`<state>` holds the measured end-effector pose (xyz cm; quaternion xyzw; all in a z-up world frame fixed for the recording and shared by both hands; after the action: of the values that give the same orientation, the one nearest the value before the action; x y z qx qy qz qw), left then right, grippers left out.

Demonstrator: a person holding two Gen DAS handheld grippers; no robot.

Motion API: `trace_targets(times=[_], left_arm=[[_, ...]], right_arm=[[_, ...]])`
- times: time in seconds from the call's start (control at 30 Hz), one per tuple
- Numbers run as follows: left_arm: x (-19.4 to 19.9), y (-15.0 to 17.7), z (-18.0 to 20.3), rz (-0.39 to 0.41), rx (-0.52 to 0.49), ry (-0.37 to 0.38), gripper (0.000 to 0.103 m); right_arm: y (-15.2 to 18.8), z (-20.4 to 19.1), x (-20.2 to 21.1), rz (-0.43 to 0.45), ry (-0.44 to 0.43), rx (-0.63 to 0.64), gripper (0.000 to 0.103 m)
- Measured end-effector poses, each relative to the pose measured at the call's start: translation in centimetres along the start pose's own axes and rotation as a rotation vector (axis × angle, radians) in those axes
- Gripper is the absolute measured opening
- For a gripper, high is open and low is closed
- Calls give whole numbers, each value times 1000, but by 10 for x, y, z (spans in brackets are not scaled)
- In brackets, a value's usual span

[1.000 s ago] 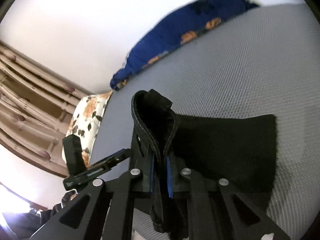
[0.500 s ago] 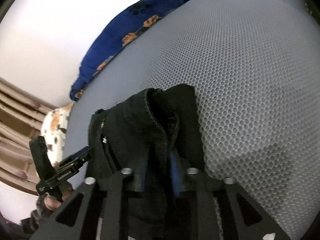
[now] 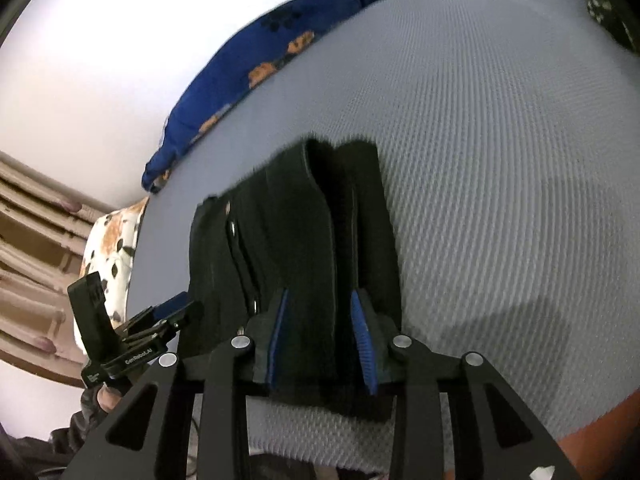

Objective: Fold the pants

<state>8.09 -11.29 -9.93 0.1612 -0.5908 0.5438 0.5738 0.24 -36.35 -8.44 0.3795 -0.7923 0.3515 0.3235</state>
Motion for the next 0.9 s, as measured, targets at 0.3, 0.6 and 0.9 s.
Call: trace_targets(times=[0.3, 0.6, 0.9], left_arm=[[7, 9, 3, -2, -10, 25, 64], [-5, 19, 0, -32, -13, 14, 65], [12, 11, -11, 9, 47, 26, 66]], right_arm=[[19, -15, 26, 51, -24, 23, 10], [34, 9, -2, -4, 51, 4, 10], [26, 10, 10, 15, 95, 6, 35]])
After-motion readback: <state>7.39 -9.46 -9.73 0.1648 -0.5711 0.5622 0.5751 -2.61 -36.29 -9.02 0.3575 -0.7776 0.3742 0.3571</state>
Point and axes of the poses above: each gripper's, at about its wrist camera, not at the fingertips, and x roughly against the way its jaws point, z to its right, y to its underside, the point moved 5 cm from there along -x, roughly the way its jaws point, and after that the axes turned 3 degrees about y, right-handed, at the moved point
